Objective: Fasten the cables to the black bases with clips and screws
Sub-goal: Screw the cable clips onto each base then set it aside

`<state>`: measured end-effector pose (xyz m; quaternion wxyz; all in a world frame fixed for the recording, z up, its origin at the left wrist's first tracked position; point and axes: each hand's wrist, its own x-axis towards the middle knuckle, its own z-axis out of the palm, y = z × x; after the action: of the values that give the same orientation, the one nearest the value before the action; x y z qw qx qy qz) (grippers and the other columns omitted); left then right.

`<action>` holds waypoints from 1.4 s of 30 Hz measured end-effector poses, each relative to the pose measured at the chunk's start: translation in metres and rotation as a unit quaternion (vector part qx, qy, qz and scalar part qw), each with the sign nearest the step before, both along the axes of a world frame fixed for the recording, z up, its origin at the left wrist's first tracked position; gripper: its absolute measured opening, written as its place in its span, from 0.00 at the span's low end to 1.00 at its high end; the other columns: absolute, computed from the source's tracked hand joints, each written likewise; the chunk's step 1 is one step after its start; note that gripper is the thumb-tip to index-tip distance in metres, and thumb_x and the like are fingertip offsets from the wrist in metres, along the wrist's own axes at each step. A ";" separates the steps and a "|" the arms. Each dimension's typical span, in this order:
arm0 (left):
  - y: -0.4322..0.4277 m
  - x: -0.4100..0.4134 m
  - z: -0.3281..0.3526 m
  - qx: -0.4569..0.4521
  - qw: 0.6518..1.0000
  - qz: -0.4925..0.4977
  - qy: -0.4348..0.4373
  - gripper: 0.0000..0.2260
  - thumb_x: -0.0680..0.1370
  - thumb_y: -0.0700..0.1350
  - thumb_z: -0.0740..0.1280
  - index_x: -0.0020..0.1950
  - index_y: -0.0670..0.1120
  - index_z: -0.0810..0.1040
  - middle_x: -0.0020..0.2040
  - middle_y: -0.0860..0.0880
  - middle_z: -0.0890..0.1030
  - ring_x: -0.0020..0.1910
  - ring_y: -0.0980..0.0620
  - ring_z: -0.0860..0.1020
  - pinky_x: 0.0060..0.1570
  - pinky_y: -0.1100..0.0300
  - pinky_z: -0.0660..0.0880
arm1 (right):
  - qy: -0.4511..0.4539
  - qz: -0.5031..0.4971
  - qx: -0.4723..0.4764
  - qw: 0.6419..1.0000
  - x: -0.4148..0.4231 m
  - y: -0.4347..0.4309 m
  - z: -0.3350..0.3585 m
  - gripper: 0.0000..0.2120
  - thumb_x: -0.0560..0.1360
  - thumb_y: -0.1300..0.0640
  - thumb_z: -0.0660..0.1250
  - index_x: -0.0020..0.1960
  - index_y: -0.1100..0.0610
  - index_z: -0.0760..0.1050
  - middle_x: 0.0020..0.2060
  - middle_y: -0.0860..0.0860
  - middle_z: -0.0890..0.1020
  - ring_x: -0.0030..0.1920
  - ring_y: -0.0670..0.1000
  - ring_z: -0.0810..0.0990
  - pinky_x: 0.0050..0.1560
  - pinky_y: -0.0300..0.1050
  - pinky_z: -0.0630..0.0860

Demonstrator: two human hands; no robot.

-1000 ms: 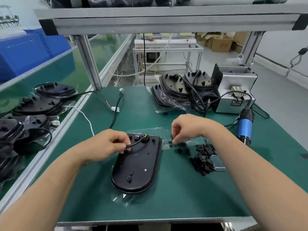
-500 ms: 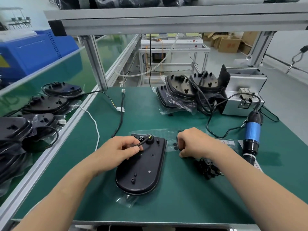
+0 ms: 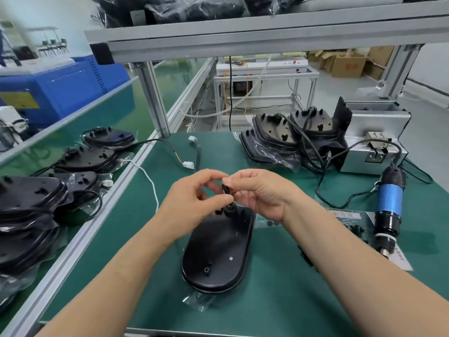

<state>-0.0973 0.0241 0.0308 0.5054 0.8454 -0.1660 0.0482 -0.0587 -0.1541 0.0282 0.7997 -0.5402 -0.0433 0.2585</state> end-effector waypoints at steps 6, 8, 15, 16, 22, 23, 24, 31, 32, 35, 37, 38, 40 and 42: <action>-0.009 -0.005 -0.018 -0.042 0.988 0.138 -0.057 0.11 0.69 0.43 0.77 0.45 0.57 0.84 0.36 0.55 0.84 0.32 0.44 0.80 0.39 0.54 0.79 | 0.029 -0.031 0.011 0.999 0.003 0.016 -0.010 0.12 0.74 0.69 0.70 0.35 0.59 0.72 0.41 0.59 0.80 0.51 0.57 0.80 0.47 0.37 0.76; -0.012 -0.006 -0.021 -0.047 0.983 0.166 -0.063 0.07 0.68 0.45 0.78 0.42 0.55 0.84 0.35 0.56 0.84 0.32 0.47 0.81 0.37 0.58 0.79 | 0.016 -0.053 -0.005 0.998 0.002 0.016 -0.009 0.13 0.74 0.69 0.71 0.35 0.59 0.72 0.35 0.55 0.80 0.38 0.50 0.80 0.38 0.33 0.78; -0.008 -0.002 -0.021 -0.037 0.989 0.145 -0.019 0.06 0.73 0.41 0.74 0.37 0.47 0.82 0.27 0.48 0.80 0.26 0.52 0.78 0.32 0.66 0.72 | -0.028 -0.121 -0.050 0.991 0.000 0.019 -0.013 0.10 0.74 0.68 0.72 0.38 0.60 0.73 0.35 0.54 0.77 0.34 0.48 0.77 0.35 0.33 0.77; -0.006 -0.001 -0.019 -0.071 0.988 0.137 0.012 0.05 0.73 0.40 0.73 0.37 0.45 0.83 0.28 0.46 0.80 0.26 0.52 0.77 0.30 0.67 0.71 | -0.062 -0.125 -0.060 0.988 -0.001 0.018 -0.013 0.07 0.75 0.68 0.72 0.41 0.60 0.75 0.36 0.53 0.77 0.35 0.48 0.78 0.36 0.34 0.78; -0.003 0.004 -0.015 -0.197 0.956 0.152 0.158 0.04 0.72 0.41 0.73 0.37 0.43 0.84 0.31 0.44 0.81 0.26 0.53 0.77 0.23 0.67 0.64 | -0.384 -0.113 -0.274 0.874 -0.014 0.010 -0.021 0.15 0.74 0.70 0.70 0.54 0.53 0.83 0.46 0.48 0.85 0.44 0.45 0.84 0.50 0.40 0.80; -0.003 0.005 -0.015 -0.208 0.951 0.151 0.171 0.04 0.73 0.41 0.73 0.38 0.43 0.84 0.31 0.44 0.81 0.26 0.53 0.78 0.23 0.67 0.64 | -0.435 -0.124 -0.316 0.834 -0.014 0.012 -0.023 0.14 0.74 0.69 0.70 0.54 0.54 0.84 0.46 0.50 0.85 0.45 0.47 0.84 0.52 0.43 0.80; -0.002 0.006 -0.014 -0.218 0.947 0.149 0.184 0.04 0.73 0.40 0.72 0.38 0.43 0.83 0.31 0.45 0.81 0.26 0.53 0.78 0.22 0.67 0.63 | -0.479 -0.129 -0.345 0.797 -0.013 0.014 -0.024 0.13 0.74 0.68 0.70 0.55 0.55 0.84 0.45 0.51 0.85 0.45 0.49 0.84 0.52 0.46 0.80; 0.008 0.011 -0.008 -0.153 0.950 0.091 0.256 0.03 0.74 0.38 0.71 0.44 0.38 0.82 0.37 0.42 0.84 0.27 0.53 0.78 0.23 0.67 0.65 | -0.588 -0.038 -0.428 0.685 0.007 -0.002 -0.016 0.07 0.78 0.63 0.68 0.53 0.60 0.84 0.43 0.55 0.85 0.46 0.56 0.82 0.51 0.52 0.76; 0.010 0.011 -0.006 -0.125 0.955 0.065 0.260 0.04 0.73 0.36 0.72 0.45 0.36 0.82 0.37 0.41 0.83 0.28 0.54 0.77 0.24 0.66 0.66 | -0.591 -0.029 -0.437 0.678 0.009 -0.003 -0.016 0.07 0.78 0.63 0.68 0.53 0.60 0.83 0.44 0.55 0.85 0.46 0.57 0.82 0.52 0.53 0.76; 0.016 0.013 -0.002 -0.062 0.967 0.014 0.246 0.05 0.70 0.32 0.72 0.45 0.38 0.83 0.32 0.46 0.79 0.26 0.57 0.72 0.25 0.68 0.66 | -0.589 -0.002 -0.438 0.679 0.012 -0.007 -0.016 0.07 0.78 0.63 0.68 0.54 0.60 0.83 0.46 0.53 0.84 0.48 0.55 0.81 0.53 0.51 0.75; 0.017 0.015 0.000 -0.041 0.974 0.019 0.222 0.06 0.71 0.32 0.72 0.43 0.41 0.84 0.31 0.49 0.80 0.25 0.59 0.70 0.24 0.71 0.64 | -0.582 0.019 -0.437 0.685 0.013 -0.009 -0.017 0.08 0.77 0.64 0.68 0.54 0.59 0.82 0.46 0.52 0.84 0.47 0.53 0.80 0.53 0.49 0.75; 0.017 0.016 0.000 -0.037 0.976 0.023 0.212 0.06 0.72 0.32 0.71 0.43 0.42 0.84 0.30 0.49 0.80 0.24 0.61 0.70 0.23 0.73 0.63 | -0.576 0.028 -0.437 0.690 0.013 -0.009 -0.018 0.08 0.77 0.65 0.68 0.55 0.59 0.82 0.46 0.51 0.84 0.46 0.52 0.79 0.52 0.46 0.74; 0.015 0.017 -0.002 -0.029 0.981 0.028 0.192 0.06 0.73 0.32 0.70 0.43 0.42 0.84 0.30 0.51 0.80 0.23 0.62 0.70 0.24 0.74 0.64 | -0.557 0.038 -0.428 0.711 0.013 -0.010 -0.020 0.09 0.77 0.66 0.68 0.54 0.59 0.83 0.44 0.48 0.82 0.43 0.46 0.77 0.49 0.38 0.71; 0.015 0.019 -0.005 -0.018 0.984 0.034 0.174 0.06 0.74 0.33 0.69 0.43 0.43 0.83 0.33 0.49 0.81 0.30 0.59 0.73 0.34 0.69 0.69 | -0.526 0.034 -0.399 0.750 0.014 -0.011 -0.022 0.08 0.76 0.67 0.69 0.53 0.60 0.83 0.42 0.45 0.80 0.41 0.39 0.76 0.47 0.30 0.68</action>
<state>-0.0786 0.0389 0.0258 0.5395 0.8370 -0.0459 -0.0799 -0.0452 -0.1648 0.0065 0.3526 -0.8591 -0.3682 -0.0463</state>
